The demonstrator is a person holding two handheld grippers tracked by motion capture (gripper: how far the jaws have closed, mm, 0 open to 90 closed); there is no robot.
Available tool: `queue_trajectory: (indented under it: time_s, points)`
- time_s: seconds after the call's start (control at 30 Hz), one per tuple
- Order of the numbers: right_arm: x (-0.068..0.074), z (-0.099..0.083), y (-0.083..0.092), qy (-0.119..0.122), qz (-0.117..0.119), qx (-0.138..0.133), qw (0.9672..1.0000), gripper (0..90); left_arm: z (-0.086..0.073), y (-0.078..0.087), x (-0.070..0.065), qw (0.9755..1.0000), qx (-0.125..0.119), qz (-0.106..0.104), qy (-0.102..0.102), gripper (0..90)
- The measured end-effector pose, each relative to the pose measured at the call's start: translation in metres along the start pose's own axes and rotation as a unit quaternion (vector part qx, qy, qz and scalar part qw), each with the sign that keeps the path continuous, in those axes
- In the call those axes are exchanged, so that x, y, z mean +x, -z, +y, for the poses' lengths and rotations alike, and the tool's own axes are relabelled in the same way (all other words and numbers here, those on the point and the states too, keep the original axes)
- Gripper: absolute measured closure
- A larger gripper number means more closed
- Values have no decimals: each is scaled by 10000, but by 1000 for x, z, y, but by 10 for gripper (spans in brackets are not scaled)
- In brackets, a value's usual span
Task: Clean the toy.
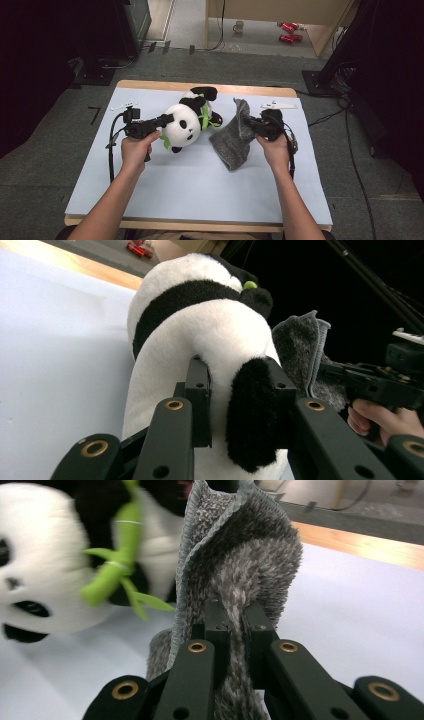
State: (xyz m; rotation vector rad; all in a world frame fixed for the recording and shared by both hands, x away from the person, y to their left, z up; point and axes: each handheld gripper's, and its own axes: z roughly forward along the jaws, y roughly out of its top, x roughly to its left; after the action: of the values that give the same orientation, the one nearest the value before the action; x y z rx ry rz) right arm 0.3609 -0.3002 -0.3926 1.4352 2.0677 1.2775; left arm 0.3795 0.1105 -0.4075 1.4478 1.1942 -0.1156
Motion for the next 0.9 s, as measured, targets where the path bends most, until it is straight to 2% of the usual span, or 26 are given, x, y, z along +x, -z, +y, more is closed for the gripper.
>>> queue_trajectory:
  time_s: [0.13, 0.23, 0.33, 0.57, 0.63, 0.73, 0.9]
  points:
    - [-16, -4, 3, -105, -217, 65, 9997, 854, -2, -3, 6, 10000, 32, 16, -55, 717]
    - [-19, -11, -6, -118, -156, 321, 9993, 851, -6, -4, 13, 10000, 52, 8, 17, 717]
    - [-13, -19, -20, -148, 49, 634, 9979, 849, -4, -1, 18, 9999, 92, 17, 117, 716]
    - [7, -32, -45, -26, 399, 1208, 9919, 846, -3, 5, 30, 9994, 277, 190, 46, 695]
    - [12, -36, -50, 51, 416, 1348, 9900, 843, -3, 6, 34, 9991, 304, 309, 3, 688]
    - [17, -43, -57, 139, 369, 1445, 9887, 839, -3, 8, 45, 9985, 376, 372, 112, 677]
    - [20, -52, -67, 227, 317, 1673, 9851, 800, -5, 10, 56, 9980, 404, 452, 150, 648]
